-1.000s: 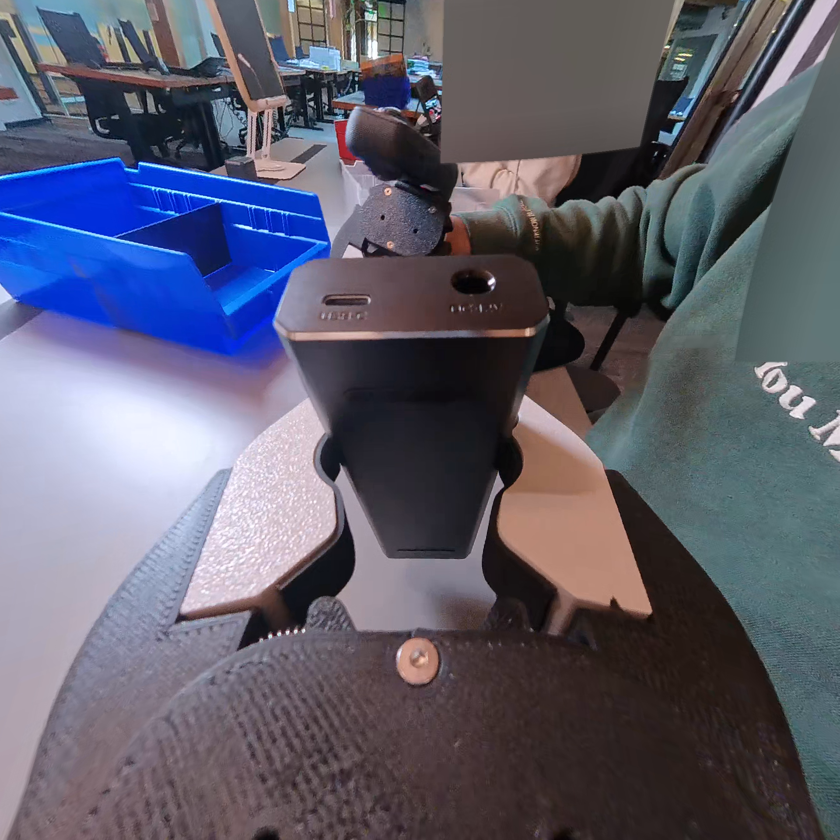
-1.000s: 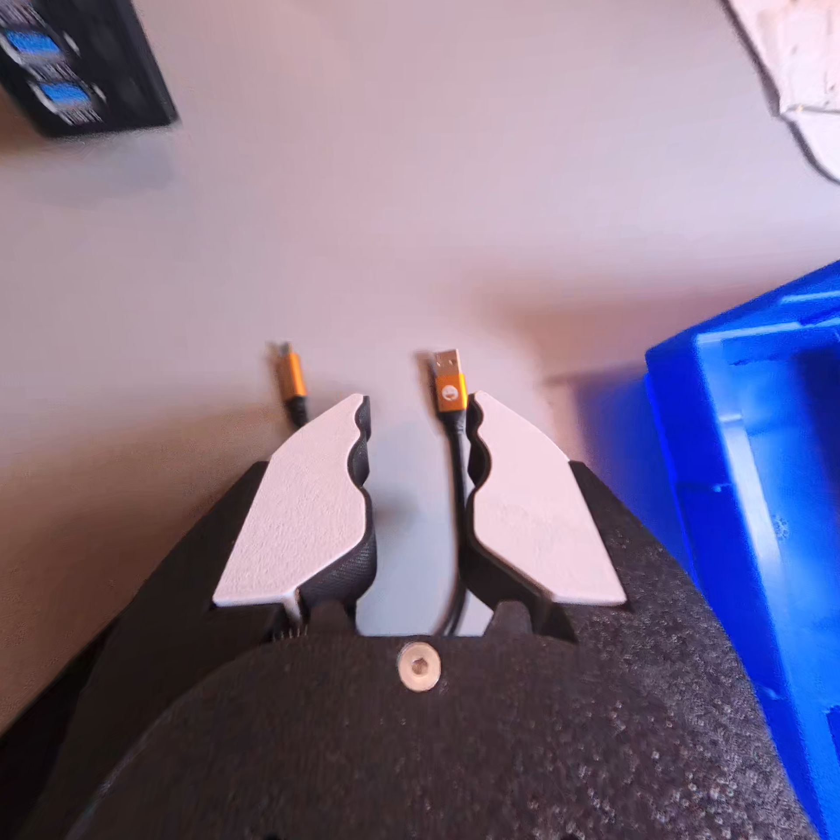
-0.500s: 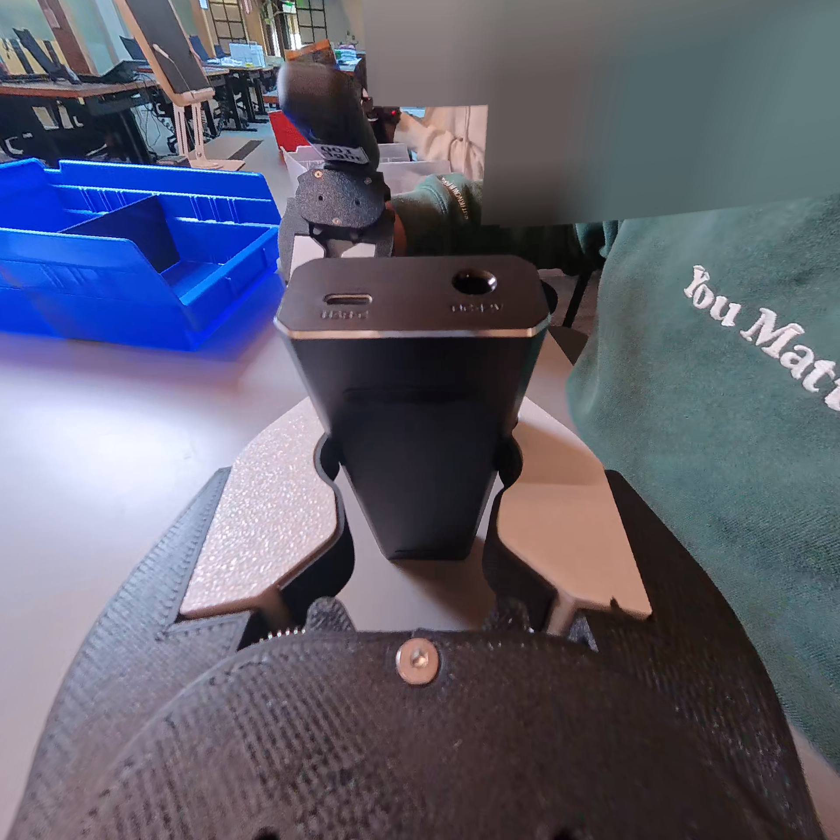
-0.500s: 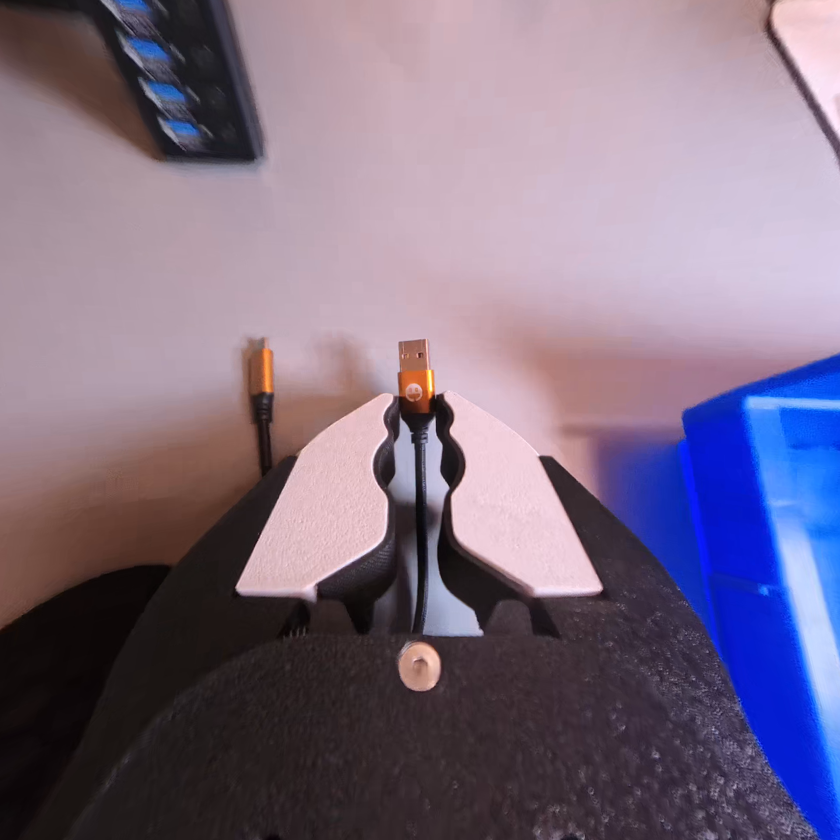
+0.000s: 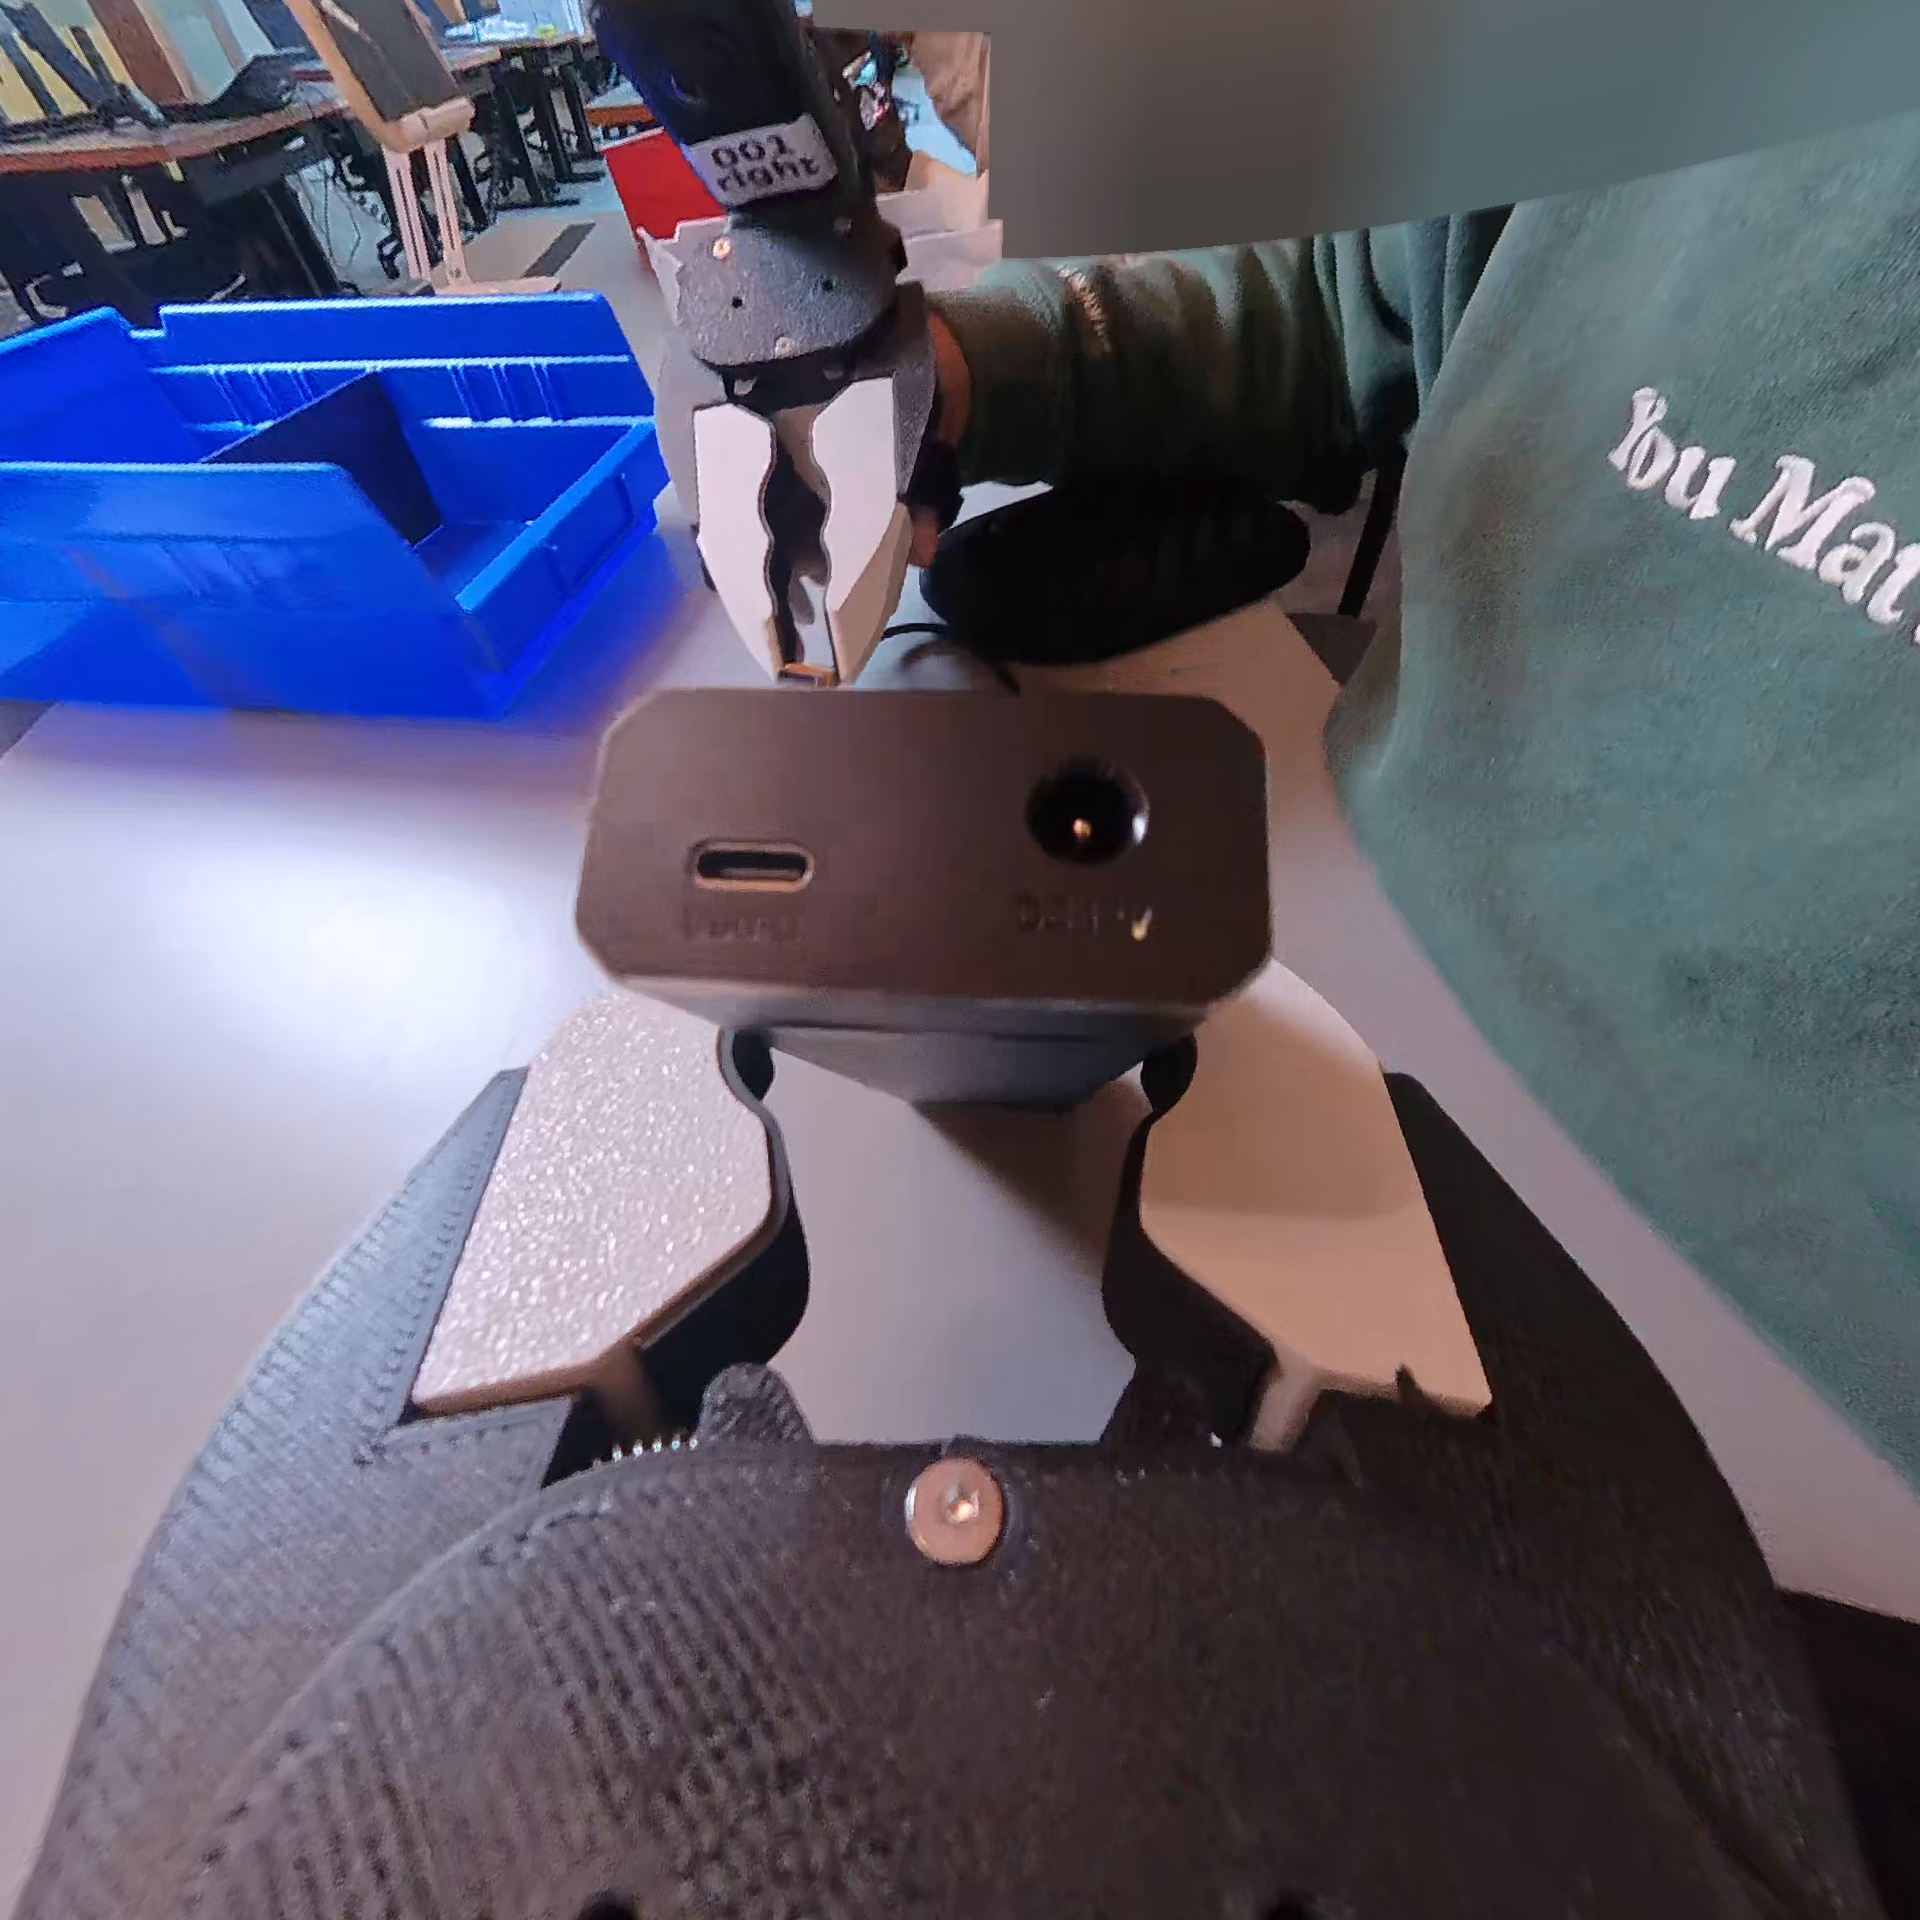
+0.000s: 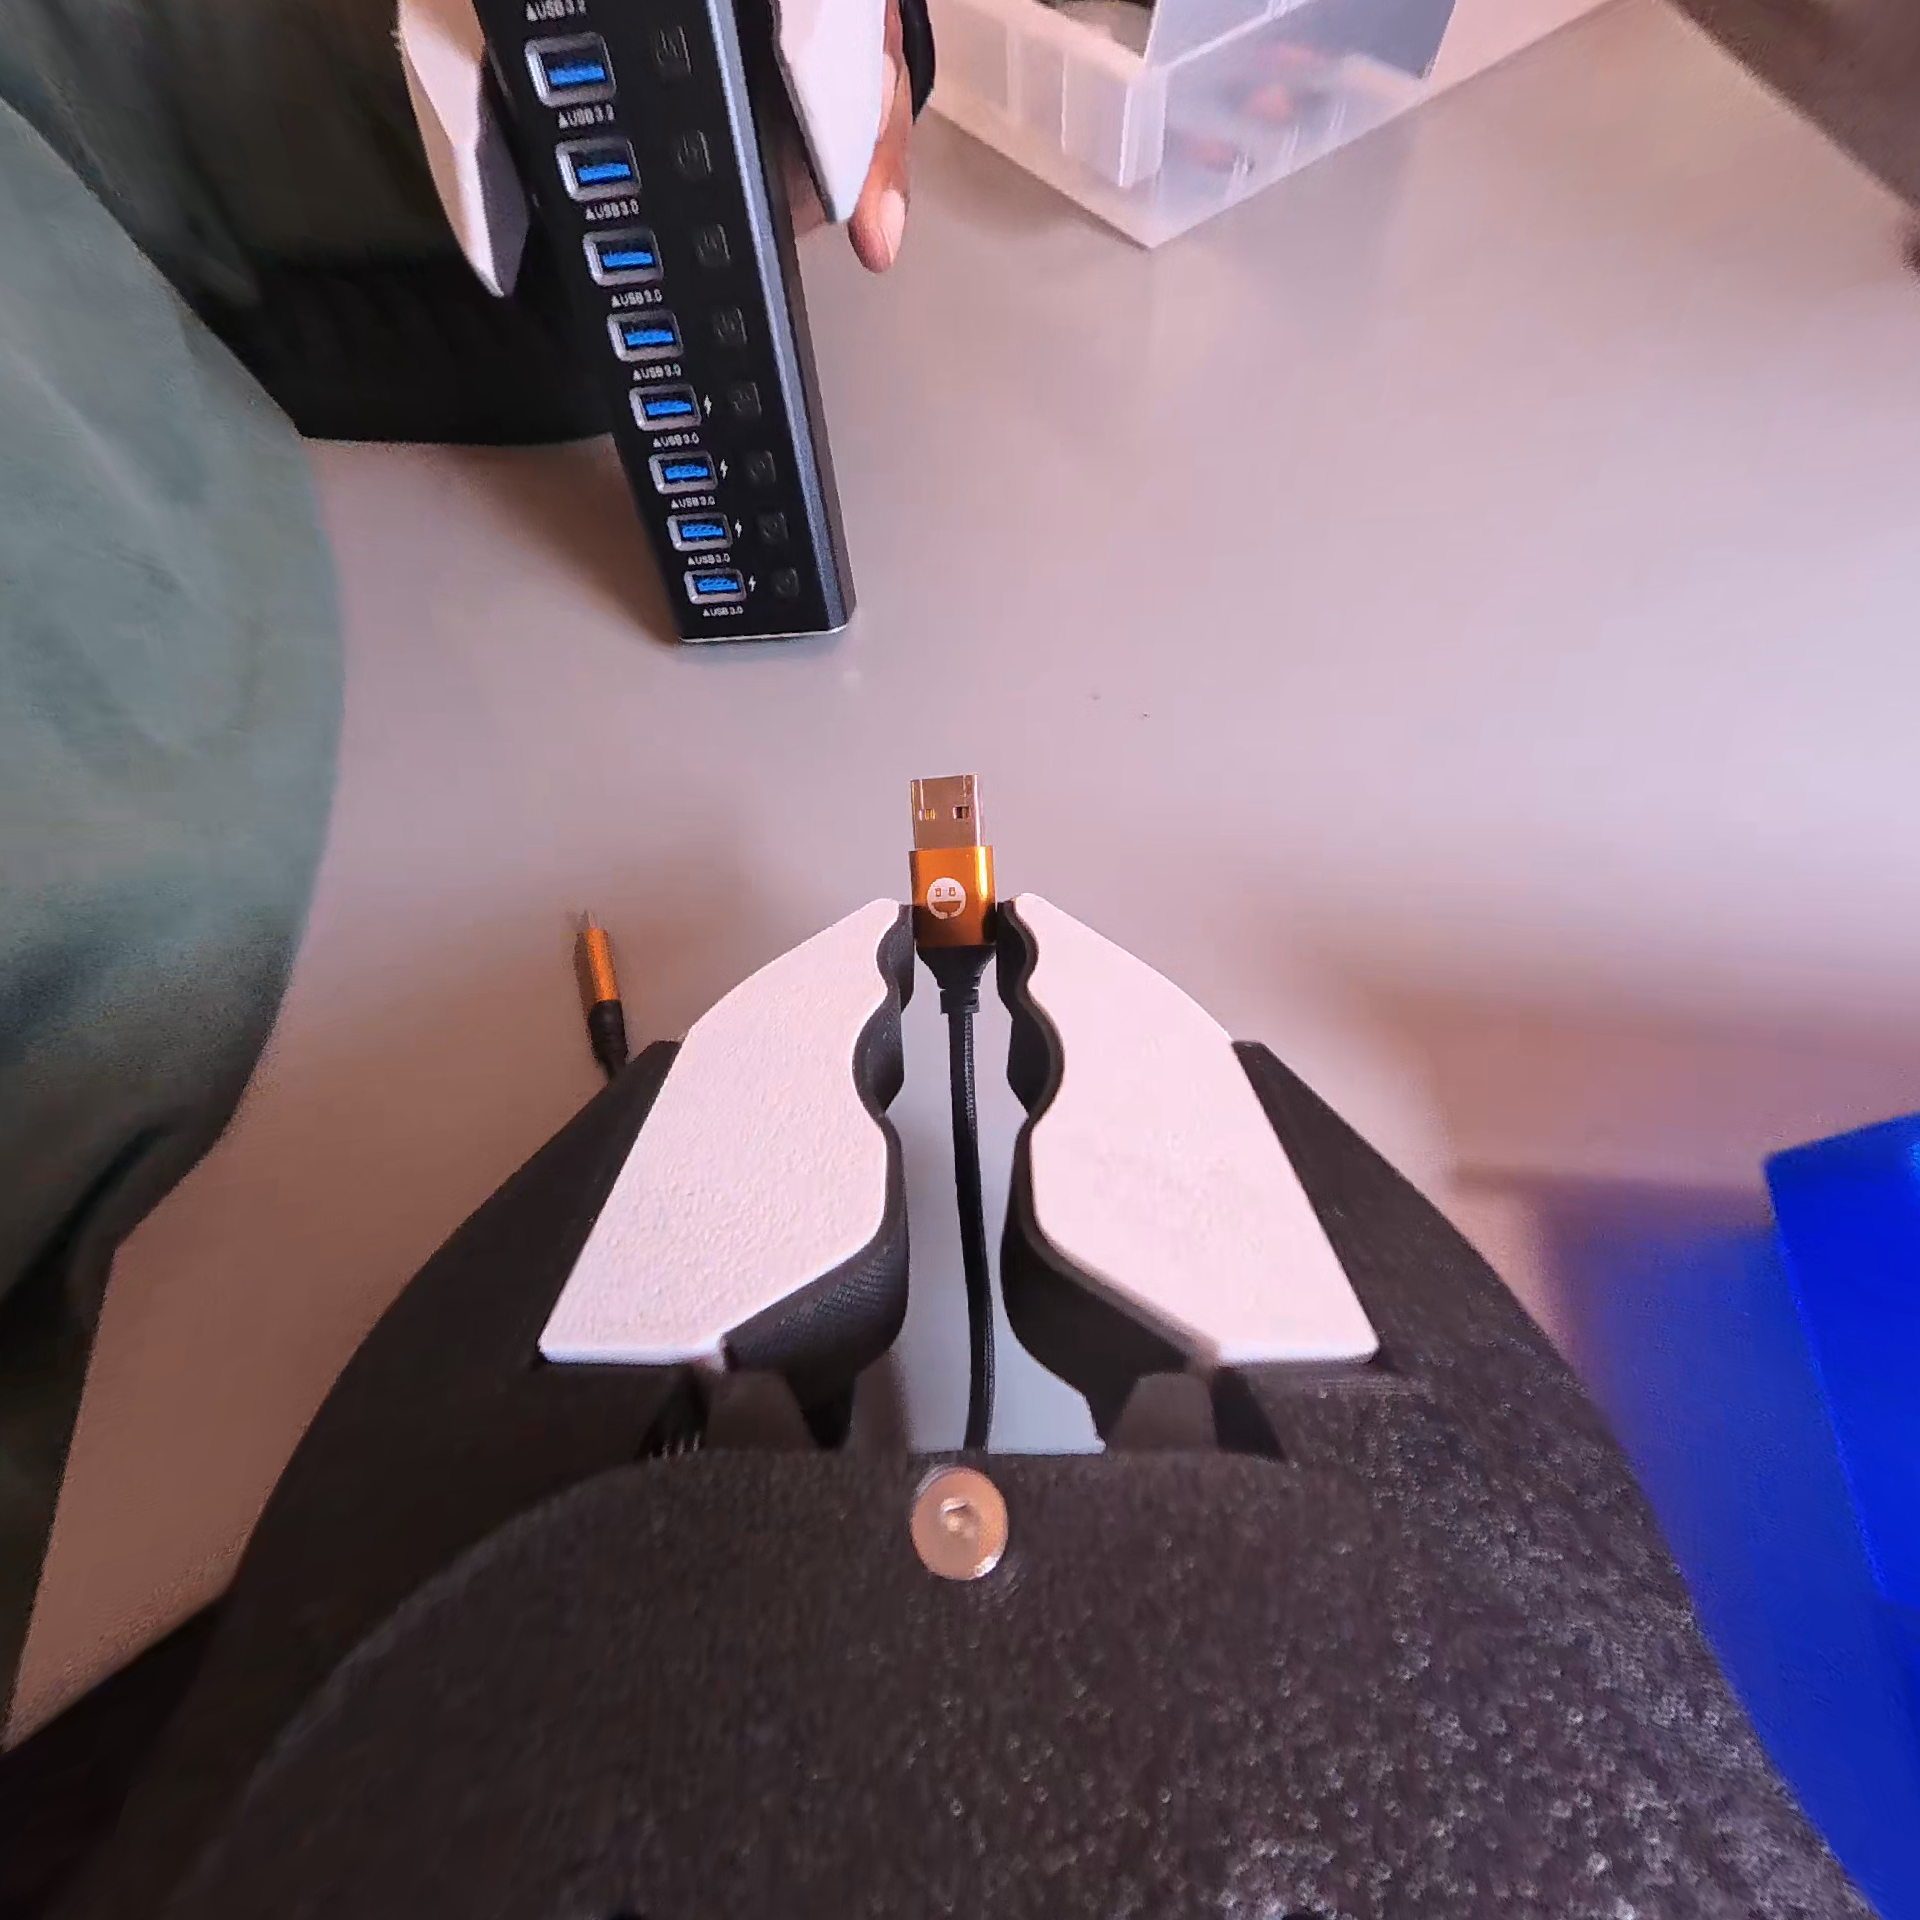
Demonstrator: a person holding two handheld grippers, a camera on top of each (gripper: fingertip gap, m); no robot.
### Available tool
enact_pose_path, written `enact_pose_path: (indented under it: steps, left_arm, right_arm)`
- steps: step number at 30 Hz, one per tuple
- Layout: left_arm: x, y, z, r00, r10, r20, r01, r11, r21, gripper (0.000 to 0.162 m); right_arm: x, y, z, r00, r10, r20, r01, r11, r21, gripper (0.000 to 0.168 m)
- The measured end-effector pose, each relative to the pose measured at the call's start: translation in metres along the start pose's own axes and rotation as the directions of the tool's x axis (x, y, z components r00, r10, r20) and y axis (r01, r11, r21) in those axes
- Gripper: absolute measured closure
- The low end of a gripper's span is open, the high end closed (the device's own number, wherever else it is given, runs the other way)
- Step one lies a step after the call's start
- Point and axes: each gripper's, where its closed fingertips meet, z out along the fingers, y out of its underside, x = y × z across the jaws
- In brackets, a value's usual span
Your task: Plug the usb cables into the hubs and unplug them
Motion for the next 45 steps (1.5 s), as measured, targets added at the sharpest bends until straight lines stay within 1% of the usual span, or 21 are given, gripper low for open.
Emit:
enact_pose_path:
  steps: [4, 8, 11, 18, 22, 24, 29, 31, 33, 35, 36, 37, 38, 39, 40, 41, 42, 43, 45]
  left_arm:
    - [-0.001, 0.005, -0.005, 0.999, 0.015, 0.030, -0.014, 1.000, -0.024, 0.092]
    - [-0.002, -0.002, 0.000, 0.998, 0.028, 0.050, -0.028, 1.000, -0.001, 0.092]
    - [0.000, -0.005, 0.004, 0.999, 0.023, 0.037, -0.024, 1.000, 0.013, 0.092]
    - [0.005, -0.012, 0.012, 1.000, 0.009, 0.019, -0.010, 0.999, 0.050, 0.091]
    - [0.005, -0.022, 0.015, 1.000, -0.005, 0.022, 0.003, 0.996, 0.091, 0.091]
    - [0.005, -0.029, 0.015, 1.000, -0.015, 0.026, 0.011, 0.993, 0.117, 0.091]
    - [0.000, -0.034, 0.012, 0.998, -0.022, 0.066, 0.013, 0.990, 0.139, 0.091]
    - [-0.003, -0.035, 0.009, 0.996, -0.023, 0.081, 0.011, 0.990, 0.142, 0.091]
    - [-0.006, -0.037, 0.006, 0.994, -0.022, 0.103, 0.006, 0.989, 0.150, 0.091]
    - [-0.009, -0.039, 0.002, 0.992, -0.020, 0.128, -0.001, 0.987, 0.162, 0.091]
    - [-0.011, -0.041, 0.000, 0.990, -0.020, 0.141, -0.005, 0.986, 0.169, 0.091]
    - [-0.013, -0.042, -0.003, 0.988, -0.020, 0.153, -0.007, 0.985, 0.174, 0.091]
    - [-0.014, -0.044, -0.005, 0.986, -0.021, 0.167, -0.010, 0.984, 0.180, 0.091]
    - [-0.016, -0.044, -0.007, 0.984, -0.021, 0.178, -0.012, 0.983, 0.183, 0.091]
    - [-0.017, -0.045, -0.009, 0.982, -0.022, 0.189, -0.014, 0.983, 0.185, 0.091]
    - [-0.018, -0.045, -0.011, 0.979, -0.022, 0.200, -0.016, 0.982, 0.187, 0.091]
    - [-0.019, -0.046, -0.012, 0.977, -0.021, 0.211, -0.019, 0.982, 0.188, 0.091]
    - [-0.020, -0.046, -0.014, 0.975, -0.021, 0.220, -0.021, 0.982, 0.186, 0.091]
    - [-0.023, -0.046, -0.016, 0.970, -0.019, 0.243, -0.026, 0.983, 0.182, 0.091]
  right_arm:
    - [-0.011, -0.009, 0.008, 1.000, 0.002, 0.016, -0.002, 1.000, -0.007, 0.153]
    - [-0.021, -0.015, 0.015, 1.000, -0.011, 0.027, 0.011, 1.000, 0.001, 0.153]
    - [-0.028, -0.017, 0.019, 0.999, -0.012, 0.046, 0.011, 1.000, 0.011, 0.153]
    - [-0.048, -0.035, 0.016, 0.989, -0.021, 0.147, 0.000, 0.989, 0.145, 0.153]
    - [-0.045, -0.030, 0.021, 0.989, -0.030, 0.143, 0.009, 0.989, 0.146, 0.153]
    - [-0.046, -0.036, 0.019, 0.988, -0.049, 0.147, 0.018, 0.979, 0.205, 0.153]
    - [-0.035, -0.054, 0.001, 0.993, -0.100, 0.060, 0.076, 0.947, 0.313, 0.153]
    - [-0.025, -0.058, -0.008, 0.994, -0.111, -0.003, 0.106, 0.947, 0.304, 0.153]
    - [-0.005, -0.060, -0.018, 0.982, -0.136, -0.130, 0.164, 0.956, 0.241, 0.153]
    - [0.015, -0.068, -0.036, 0.943, -0.184, -0.279, 0.238, 0.955, 0.177, 0.153]
    - [0.027, -0.074, -0.048, 0.901, -0.216, -0.376, 0.282, 0.951, 0.129, 0.153]
    - [0.039, -0.082, -0.063, 0.834, -0.260, -0.486, 0.334, 0.940, 0.071, 0.153]
    - [0.049, -0.091, -0.078, 0.742, -0.311, -0.594, 0.388, 0.922, 0.001, 0.153]
    - [0.056, -0.099, -0.092, 0.632, -0.374, -0.679, 0.439, 0.894, -0.085, 0.153]
    - [0.059, -0.105, -0.102, 0.518, -0.437, -0.736, 0.476, 0.861, -0.177, 0.153]
    - [0.060, -0.107, -0.106, 0.426, -0.484, -0.764, 0.489, 0.834, -0.256, 0.153]
    - [0.058, -0.104, -0.102, 0.380, -0.515, -0.768, 0.486, 0.818, -0.307, 0.153]
    - [0.055, -0.094, -0.092, 0.372, -0.535, -0.758, 0.471, 0.813, -0.342, 0.153]
    - [0.048, -0.060, -0.062, 0.385, -0.588, -0.711, 0.427, 0.797, -0.428, 0.153]
